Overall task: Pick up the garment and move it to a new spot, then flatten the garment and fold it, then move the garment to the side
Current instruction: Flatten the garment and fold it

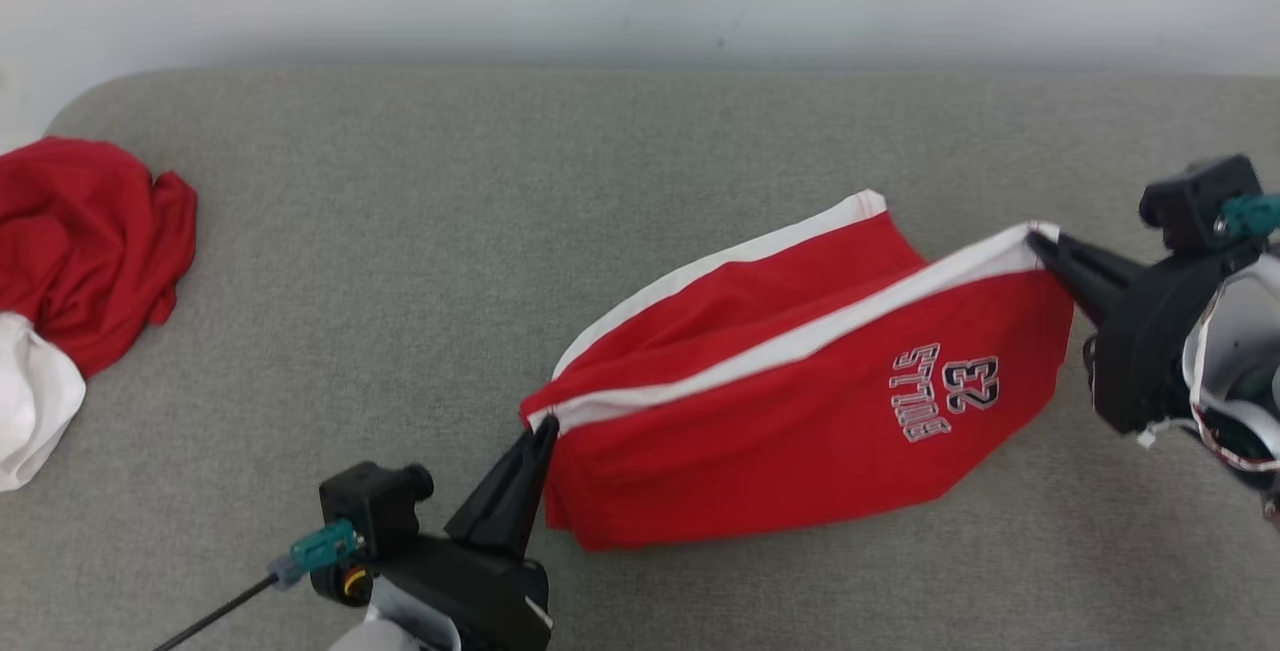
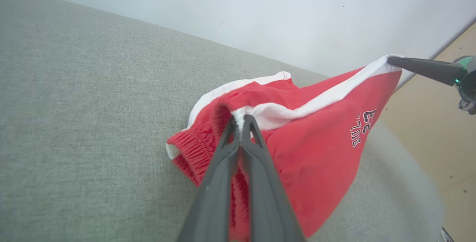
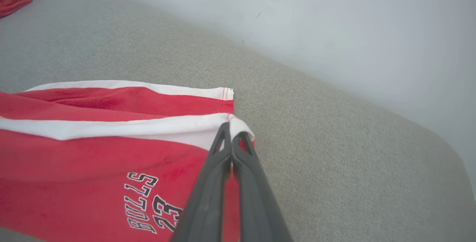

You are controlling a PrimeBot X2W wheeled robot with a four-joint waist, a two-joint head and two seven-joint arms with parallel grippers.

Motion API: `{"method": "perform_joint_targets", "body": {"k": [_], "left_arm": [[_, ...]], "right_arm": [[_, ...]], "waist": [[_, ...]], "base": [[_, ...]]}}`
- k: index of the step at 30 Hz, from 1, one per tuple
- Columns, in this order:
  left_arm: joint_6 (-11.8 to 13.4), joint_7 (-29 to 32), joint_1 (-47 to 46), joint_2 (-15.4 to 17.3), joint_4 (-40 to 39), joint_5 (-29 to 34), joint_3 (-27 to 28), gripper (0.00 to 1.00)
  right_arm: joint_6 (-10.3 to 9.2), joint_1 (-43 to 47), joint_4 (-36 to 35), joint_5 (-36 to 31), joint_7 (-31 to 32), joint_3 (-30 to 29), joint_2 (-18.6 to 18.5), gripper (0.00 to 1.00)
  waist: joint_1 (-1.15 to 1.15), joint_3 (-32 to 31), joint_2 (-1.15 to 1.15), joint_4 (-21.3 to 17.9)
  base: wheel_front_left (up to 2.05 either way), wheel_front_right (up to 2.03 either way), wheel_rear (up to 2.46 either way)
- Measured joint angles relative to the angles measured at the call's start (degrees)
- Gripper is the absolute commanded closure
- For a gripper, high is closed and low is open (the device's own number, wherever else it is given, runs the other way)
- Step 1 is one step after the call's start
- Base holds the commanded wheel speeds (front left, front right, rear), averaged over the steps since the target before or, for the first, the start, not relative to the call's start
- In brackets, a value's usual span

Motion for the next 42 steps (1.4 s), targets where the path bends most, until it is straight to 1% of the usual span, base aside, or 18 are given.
{"method": "perform_joint_targets", "body": {"k": [4, 7, 11, 18, 19, 22, 23, 24, 25, 29, 34, 39, 42], "left_arm": [[1.3, -0.4, -2.9, -1.3, 1.4, 1.3, 0.7, 1.00], [1.8, -0.4, -4.7, -2.3, 2.3, 2.1, 1.1, 1.00], [2.3, -0.6, -7.4, -3.3, 3.4, 2.8, 1.5, 1.00], [3.4, -0.8, -11.2, -5.5, 5.5, 4.1, 1.8, 1.00], [3.8, -0.8, -11.9, -6.2, 6.2, 4.4, 1.8, 1.00], [3.9, -0.9, -12.8, -7.0, 7.2, 5.0, 2.0, 1.00], [4.4, -0.9, -13.0, -7.3, 7.4, 5.4, 2.2, 0.82], [4.8, -1.0, -13.2, -7.6, 7.7, 5.7, 2.6, 0.58], [4.8, -1.1, -13.3, -7.8, 8.0, 5.8, 2.8, 0.00], [4.8, -1.1, -13.3, -8.2, 8.8, 6.3, 3.3, 0.00], [4.3, -1.3, -12.3, -8.0, 9.6, 6.8, 4.4, 0.00], [4.3, -1.3, -8.8, -7.6, 8.9, 7.8, 6.3, 0.00], [4.4, -1.3, -6.0, -7.2, 7.4, 10.1, 8.2, 0.00]], "right_arm": [[0.00, -5.9, 6.0, -0.2, -2.5, 2.4, 0.6, 1.00], [0.00, -9.5, 9.8, -0.6, -4.4, 4.0, 1.8, 1.00], [0.00, -14.1, 14.8, -1.2, -7.4, 4.6, 3.4, 1.00], [0.00, -19.8, 21.8, -3.2, -10.4, 6.2, 6.6, 1.00], [0.00, -20.7, 23.7, -3.4, -10.9, 6.6, 7.3, 1.00], [0.00, -21.7, 26.2, -3.5, -11.5, 7.2, 8.3, 1.00], [0.00, -22.0, 27.1, -3.5, -11.7, 7.1, 8.8, 1.00], [0.00, -22.3, 28.0, -3.5, -12.1, 7.1, 9.1, 0.82], [0.00, -22.5, 28.7, -3.5, -12.4, 7.1, 9.3, 0.00], [0.00, -23.1, 31.5, -3.3, -13.3, 6.8, 10.6, 0.00], [0.00, -23.0, 32.6, -0.9, -12.8, 7.4, 11.3, 0.00], [0.00, -21.6, 33.0, 3.8, -8.8, 7.5, 11.4, 0.00], [0.00, -20.2, 33.2, 5.7, -6.4, 7.4, 10.5, 0.00]], "waist": [[0.00, 2.0, 0.00, 1.4], [0.00, 3.5, 0.00, 2.5], [0.00, 5.6, 0.00, 3.7], [0.00, 8.7, 0.00, 5.2], [-0.01, 9.4, 0.00, 5.5], [0.00, 10.2, 0.00, 5.8], [0.00, 10.4, 0.00, 5.9], [0.00, 10.6, 0.00, 6.1], [-0.01, 10.6, 0.00, 6.2], [-0.01, 10.4, 0.00, 6.2], [-0.01, 8.8, 0.00, 6.1], [-0.02, 6.1, -0.01, 5.8], [-0.02, 4.2, -0.01, 5.8]], "base": [[0.00, 0.00, 0.00], [0.00, 0.00, 0.00], [0.00, 0.00, 0.00], [0.00, 0.00, 0.00], [0.00, 0.00, 0.00], [0.00, 0.00, 0.00], [0.00, 0.00, 0.00], [0.00, 0.00, 0.00], [0.00, 0.00, 0.00], [0.00, 0.00, 0.00], [0.00, 0.00, 0.00], [0.00, 0.00, 0.00], [0.00, 0.00, 0.00]]}}
